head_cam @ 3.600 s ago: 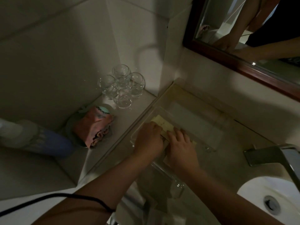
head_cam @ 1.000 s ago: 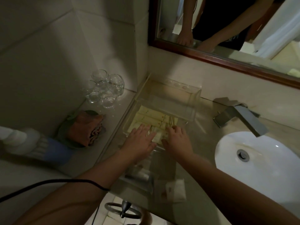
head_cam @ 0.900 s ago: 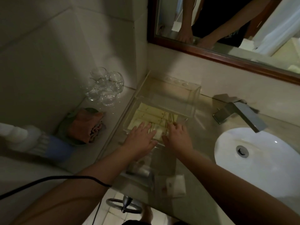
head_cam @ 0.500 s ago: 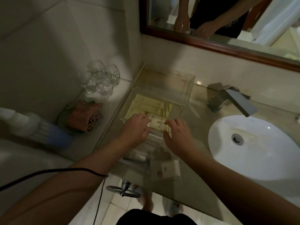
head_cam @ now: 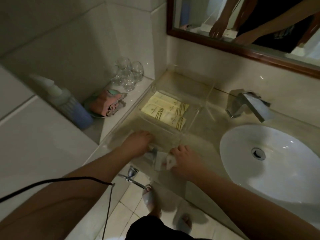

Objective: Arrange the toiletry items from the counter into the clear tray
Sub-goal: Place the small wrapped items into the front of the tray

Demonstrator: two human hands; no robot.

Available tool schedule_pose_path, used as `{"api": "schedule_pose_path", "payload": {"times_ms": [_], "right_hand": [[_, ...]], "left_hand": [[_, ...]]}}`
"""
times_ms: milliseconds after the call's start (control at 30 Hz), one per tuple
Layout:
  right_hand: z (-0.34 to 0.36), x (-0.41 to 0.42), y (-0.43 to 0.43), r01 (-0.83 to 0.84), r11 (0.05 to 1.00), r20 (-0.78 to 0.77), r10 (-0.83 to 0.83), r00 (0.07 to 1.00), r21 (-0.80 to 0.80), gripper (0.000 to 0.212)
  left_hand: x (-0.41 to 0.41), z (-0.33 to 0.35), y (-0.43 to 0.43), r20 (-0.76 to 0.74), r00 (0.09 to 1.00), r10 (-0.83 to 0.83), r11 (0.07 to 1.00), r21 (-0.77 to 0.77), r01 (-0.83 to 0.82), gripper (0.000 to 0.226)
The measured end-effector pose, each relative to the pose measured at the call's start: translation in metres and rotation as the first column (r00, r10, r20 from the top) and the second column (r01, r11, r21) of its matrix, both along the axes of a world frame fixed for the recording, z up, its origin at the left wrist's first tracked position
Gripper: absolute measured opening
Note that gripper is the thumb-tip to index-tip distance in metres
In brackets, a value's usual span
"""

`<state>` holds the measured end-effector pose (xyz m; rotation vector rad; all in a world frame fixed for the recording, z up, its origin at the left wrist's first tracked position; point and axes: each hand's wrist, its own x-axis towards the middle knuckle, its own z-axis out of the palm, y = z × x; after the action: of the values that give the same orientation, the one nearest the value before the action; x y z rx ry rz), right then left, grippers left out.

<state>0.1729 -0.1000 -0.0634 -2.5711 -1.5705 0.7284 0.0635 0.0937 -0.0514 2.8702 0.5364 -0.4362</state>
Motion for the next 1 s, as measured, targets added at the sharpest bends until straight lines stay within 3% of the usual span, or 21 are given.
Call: {"api": "schedule_pose_path", "payload": {"times_ms": [133, 267, 467, 600, 800, 1000], "right_hand": [[0.0, 0.002, 0.002, 0.061, 0.998, -0.034, -0.061, 0.998, 0.019, 0.047], [0.002, 0.007, 0.004, 0.158, 0.987, -0.132, -0.156, 0.979, 0.006, 0.03], [0.018, 0.026, 0.012, 0.423, 0.905, -0.436, -0.365, 0.823, 0.039, 0.016], [0.029, 0.034, 0.026, 0.527, 0.849, -0.548, -0.424, 0.721, 0.036, 0.024], [0.039, 0.049, 0.051, 0.666, 0.745, -0.686, -0.461, 0.563, 0.045, 0.02], [0.046, 0.07, 0.074, 0.777, 0.622, -0.685, -0.524, 0.506, 0.098, 0.019]], "left_hand": [[0.001, 0.003, -0.001, -0.023, 0.991, 0.132, 0.991, -0.014, -0.133, 0.055], [0.0, 0.003, -0.001, -0.061, 0.995, 0.078, 0.997, -0.019, -0.079, 0.062], [-0.011, -0.001, 0.008, -0.163, 0.974, -0.158, 0.987, -0.004, 0.16, 0.062], [-0.011, 0.002, 0.01, -0.22, 0.968, -0.123, 0.991, 0.032, 0.133, 0.054], [-0.001, 0.02, 0.028, -0.037, 0.996, 0.082, 0.972, -0.217, -0.088, 0.028], [0.019, 0.033, 0.072, 0.176, 0.971, 0.161, 0.958, -0.263, -0.111, 0.021]]}}
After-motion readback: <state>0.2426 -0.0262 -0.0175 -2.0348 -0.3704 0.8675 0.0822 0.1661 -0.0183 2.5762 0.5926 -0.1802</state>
